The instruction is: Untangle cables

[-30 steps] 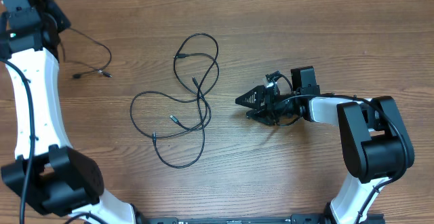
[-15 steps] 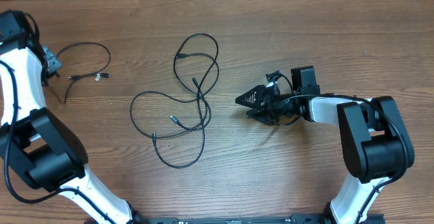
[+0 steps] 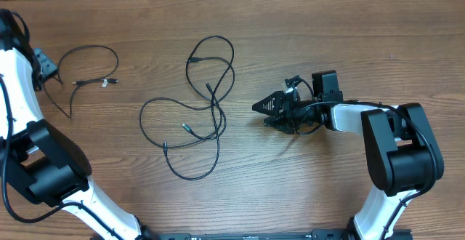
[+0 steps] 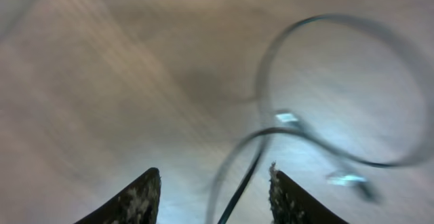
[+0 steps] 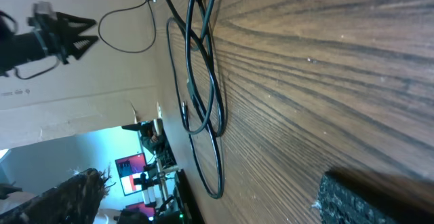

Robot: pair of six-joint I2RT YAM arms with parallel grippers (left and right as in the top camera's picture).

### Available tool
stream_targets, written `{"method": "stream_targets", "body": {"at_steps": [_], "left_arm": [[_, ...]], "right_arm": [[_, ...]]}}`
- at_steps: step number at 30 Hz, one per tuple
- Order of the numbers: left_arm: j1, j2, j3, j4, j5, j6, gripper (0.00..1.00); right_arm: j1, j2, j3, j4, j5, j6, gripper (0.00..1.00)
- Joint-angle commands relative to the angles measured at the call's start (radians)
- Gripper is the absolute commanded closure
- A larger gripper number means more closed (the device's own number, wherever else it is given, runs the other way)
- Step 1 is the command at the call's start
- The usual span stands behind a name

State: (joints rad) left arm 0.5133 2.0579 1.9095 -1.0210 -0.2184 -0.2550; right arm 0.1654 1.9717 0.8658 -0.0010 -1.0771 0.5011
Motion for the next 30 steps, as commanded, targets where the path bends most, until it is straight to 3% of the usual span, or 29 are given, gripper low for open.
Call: {"method": "stream_targets", "body": {"at_steps": [1,4,6,10,12,17,21,22,23,25,29,30], "left_arm": [[0.003,-0.010,0.100,-0.015,0.303,-0.003,0.48],[0.003,-0.010,0.122,-0.024,0.420,-0.004,0.55],[0.003,-0.009,0.121,-0.028,0.399,-0.007,0.61],[0.003,-0.008,0.121,-0.076,0.262,-0.007,0.93],[0.003,-0.003,0.120,-0.092,0.216,-0.005,0.96],[0.003,0.000,0.071,-0.061,0.261,-0.006,0.95],[-0.004,0.000,-0.008,0.023,0.266,-0.007,0.82],[-0.008,0.000,-0.035,0.053,0.277,-0.007,0.75],[-0.012,0.000,-0.058,0.077,0.294,-0.007,0.66],[-0.022,0.000,-0.098,0.103,0.341,-0.007,0.25],[-0.047,0.009,-0.170,0.178,0.396,-0.015,0.26],[-0.063,0.015,-0.211,0.220,0.365,-0.066,0.27]], "right_arm": [[-0.002,0.010,-0.008,-0.007,0.135,-0.003,0.00],[-0.002,0.010,-0.008,-0.008,0.135,-0.003,0.00],[-0.002,0.010,-0.008,-0.008,0.135,-0.003,0.00],[-0.002,0.010,-0.008,-0.008,0.134,-0.003,0.00],[-0.002,0.010,-0.008,-0.007,0.135,-0.003,0.00],[-0.002,0.010,-0.008,-0.003,0.135,-0.003,0.00],[-0.002,0.010,-0.008,-0.004,0.134,-0.003,0.00],[-0.002,0.010,-0.008,-0.004,0.134,-0.003,0.00],[-0.002,0.010,-0.008,-0.004,0.134,-0.003,0.00],[-0.002,0.010,-0.008,-0.003,0.134,-0.003,0.00],[-0.002,0.010,-0.008,-0.004,0.134,-0.003,0.00],[-0.002,0.010,-0.008,-0.004,0.134,-0.003,0.00]]}}
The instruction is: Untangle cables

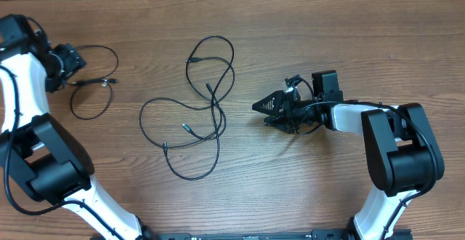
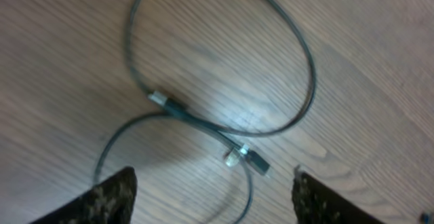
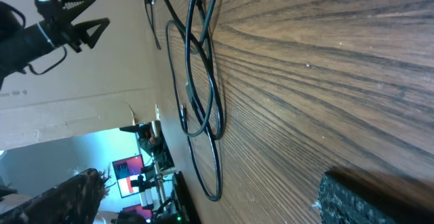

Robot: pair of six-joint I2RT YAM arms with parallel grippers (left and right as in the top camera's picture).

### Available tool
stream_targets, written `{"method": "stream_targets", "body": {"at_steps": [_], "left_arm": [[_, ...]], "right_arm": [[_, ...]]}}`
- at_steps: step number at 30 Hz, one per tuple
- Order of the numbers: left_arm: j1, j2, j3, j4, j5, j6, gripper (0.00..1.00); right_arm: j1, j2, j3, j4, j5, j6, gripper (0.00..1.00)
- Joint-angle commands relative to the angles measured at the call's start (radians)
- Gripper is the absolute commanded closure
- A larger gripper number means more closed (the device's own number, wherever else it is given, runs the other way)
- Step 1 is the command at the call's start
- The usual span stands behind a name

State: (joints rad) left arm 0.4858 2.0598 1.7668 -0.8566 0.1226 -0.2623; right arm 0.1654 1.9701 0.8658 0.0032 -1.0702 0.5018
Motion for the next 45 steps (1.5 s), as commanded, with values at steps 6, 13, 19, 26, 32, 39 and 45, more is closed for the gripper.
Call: {"method": "stream_targets", "body": {"at_steps": [6,13,19,26,32,39,45], "left_arm": [[-0.076,0.013,-0.225,0.180,-0.175,-0.407,0.28],[-0.095,0.014,-0.372,0.360,-0.283,-0.739,0.31],[-0.095,0.024,-0.431,0.498,-0.315,-0.741,0.31],[-0.101,0.114,-0.431,0.570,-0.313,-0.717,0.20],[-0.105,0.195,-0.430,0.562,-0.317,-0.681,0.18],[-0.105,0.269,-0.430,0.471,-0.335,-0.647,0.21],[-0.106,0.271,-0.429,0.370,-0.402,-0.547,0.23]], "right_arm": [[-0.002,0.011,-0.008,-0.008,0.127,-0.003,0.00],[-0.002,0.011,-0.008,-0.008,0.128,-0.003,0.00],[-0.002,0.011,-0.008,-0.008,0.128,-0.003,0.00],[-0.002,0.011,-0.008,-0.007,0.135,-0.003,0.00],[-0.002,0.011,-0.008,-0.004,0.135,0.000,0.00],[-0.002,0.011,-0.008,-0.005,0.122,0.046,0.00],[-0.002,0.011,-0.008,-0.004,0.081,0.056,0.00]]}}
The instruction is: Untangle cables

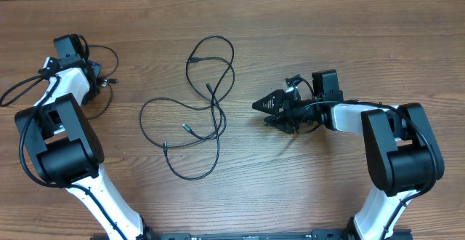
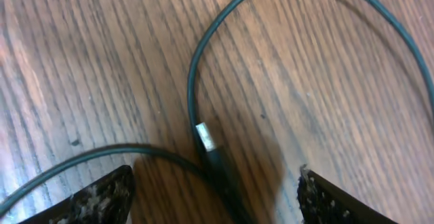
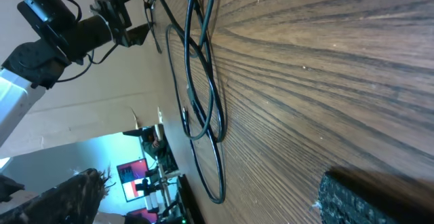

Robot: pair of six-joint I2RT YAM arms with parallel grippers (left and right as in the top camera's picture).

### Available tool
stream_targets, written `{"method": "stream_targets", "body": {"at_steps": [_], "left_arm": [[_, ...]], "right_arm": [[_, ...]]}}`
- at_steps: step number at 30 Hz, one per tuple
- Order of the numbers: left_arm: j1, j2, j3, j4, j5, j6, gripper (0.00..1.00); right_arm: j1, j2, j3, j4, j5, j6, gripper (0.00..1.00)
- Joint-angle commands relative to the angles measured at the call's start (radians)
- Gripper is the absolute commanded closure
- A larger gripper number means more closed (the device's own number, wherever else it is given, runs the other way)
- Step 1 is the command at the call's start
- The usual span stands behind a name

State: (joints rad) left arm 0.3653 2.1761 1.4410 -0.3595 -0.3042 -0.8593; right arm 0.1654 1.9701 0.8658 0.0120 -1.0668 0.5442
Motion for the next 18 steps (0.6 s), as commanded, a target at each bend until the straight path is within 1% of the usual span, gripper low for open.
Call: {"method": "stream_targets", "body": {"at_steps": [1,2,4,5,10,12,13,15,16,18], "left_arm": [[0.016,0.155,-0.103,-0.141,0.019,0.060,0.26],[0.019,0.155,-0.103,-0.155,0.014,0.076,0.29],[0.025,0.155,-0.103,-0.175,0.001,0.099,0.41],[0.029,0.155,-0.103,-0.180,0.000,0.117,0.43],[0.061,0.155,-0.098,-0.203,-0.004,0.208,0.46],[0.074,0.155,-0.087,-0.225,-0.023,0.212,0.50],[0.082,0.155,-0.077,-0.238,-0.040,0.229,0.56],[0.094,0.155,-0.059,-0.256,-0.064,0.253,0.64],[0.106,0.155,-0.034,-0.273,-0.095,0.279,0.71],[0.115,0.155,-0.011,-0.270,-0.100,0.338,0.77]], "right_arm": [[-0.002,0.011,-0.008,-0.013,0.075,0.014,0.00],[-0.002,0.011,-0.008,-0.013,0.069,0.014,0.00],[-0.002,0.011,-0.008,-0.013,0.066,0.014,0.00],[-0.002,0.011,-0.008,-0.014,0.066,0.014,0.00],[-0.002,0.011,-0.008,-0.013,0.066,0.014,0.00],[-0.002,0.011,-0.008,-0.013,0.067,0.014,0.00],[-0.002,0.011,-0.008,-0.014,0.066,0.014,0.00],[-0.002,0.011,-0.008,-0.013,0.066,0.014,0.00],[-0.002,0.011,-0.008,-0.013,0.067,0.014,0.00],[-0.002,0.011,-0.008,-0.013,0.067,0.014,0.00]]}}
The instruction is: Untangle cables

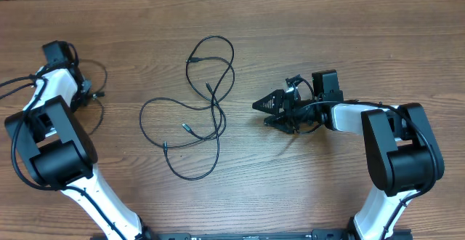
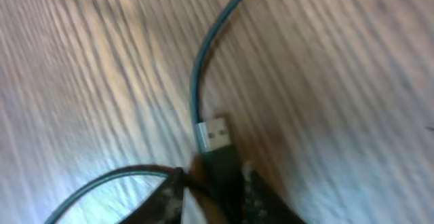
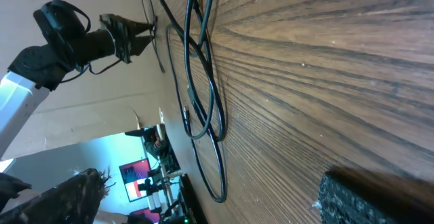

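Observation:
Two or more thin black cables (image 1: 207, 105) lie looped across each other at the middle of the table, and the right wrist view shows them too (image 3: 196, 81). A separate small black cable (image 1: 102, 74) lies at the far left. My left gripper (image 1: 89, 93) is there, shut on that cable's USB plug (image 2: 215, 134). In the left wrist view the metal tip sticks out just ahead of the left gripper (image 2: 213, 187). To the right of the tangle my right gripper (image 1: 261, 109) lies low on the table, open with nothing in it. The right wrist view shows the right gripper (image 3: 203, 193) pointing toward the tangle.
The wooden table (image 1: 327, 36) carries only the cables and the two arms. The left arm's white links (image 1: 43, 102) run down the left side. The right arm's black base (image 1: 399, 153) stands at the lower right.
My left gripper was open with its fingers wide on either side of the USB plug; now it is shut on the plug. The left arm and the small cable sit further left. The right arm is unchanged.
My left gripper was first open at the table's far left edge beside the small cable. Then it was open above the cable's loop and plugs. Then it was low over one plug, and now it is shut on that plug. The right gripper stayed open and still.

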Robot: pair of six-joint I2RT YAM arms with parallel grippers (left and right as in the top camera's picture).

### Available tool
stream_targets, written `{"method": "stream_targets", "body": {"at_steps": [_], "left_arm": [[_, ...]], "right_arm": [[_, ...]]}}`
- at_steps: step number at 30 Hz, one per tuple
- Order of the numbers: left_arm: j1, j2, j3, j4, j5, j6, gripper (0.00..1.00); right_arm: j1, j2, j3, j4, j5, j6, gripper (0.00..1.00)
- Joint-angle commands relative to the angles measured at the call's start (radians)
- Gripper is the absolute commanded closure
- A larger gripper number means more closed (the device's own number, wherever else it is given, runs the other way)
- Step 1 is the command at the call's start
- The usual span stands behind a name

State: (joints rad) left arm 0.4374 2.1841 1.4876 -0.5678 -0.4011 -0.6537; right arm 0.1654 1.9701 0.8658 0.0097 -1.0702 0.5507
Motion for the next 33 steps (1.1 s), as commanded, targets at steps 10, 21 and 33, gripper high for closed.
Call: {"method": "stream_targets", "body": {"at_steps": [10,21,33], "left_arm": [[0.048,0.147,-0.040,0.071,-0.014,0.402,0.89],[0.043,0.137,0.211,-0.137,0.076,0.449,0.22],[0.018,0.136,0.561,-0.686,1.178,0.681,0.02]], "right_arm": [[-0.002,0.011,-0.008,-0.010,0.083,0.007,0.00],[-0.002,0.011,-0.008,-0.010,0.102,0.007,0.00],[-0.002,0.011,-0.008,-0.010,0.173,0.007,0.00]]}}
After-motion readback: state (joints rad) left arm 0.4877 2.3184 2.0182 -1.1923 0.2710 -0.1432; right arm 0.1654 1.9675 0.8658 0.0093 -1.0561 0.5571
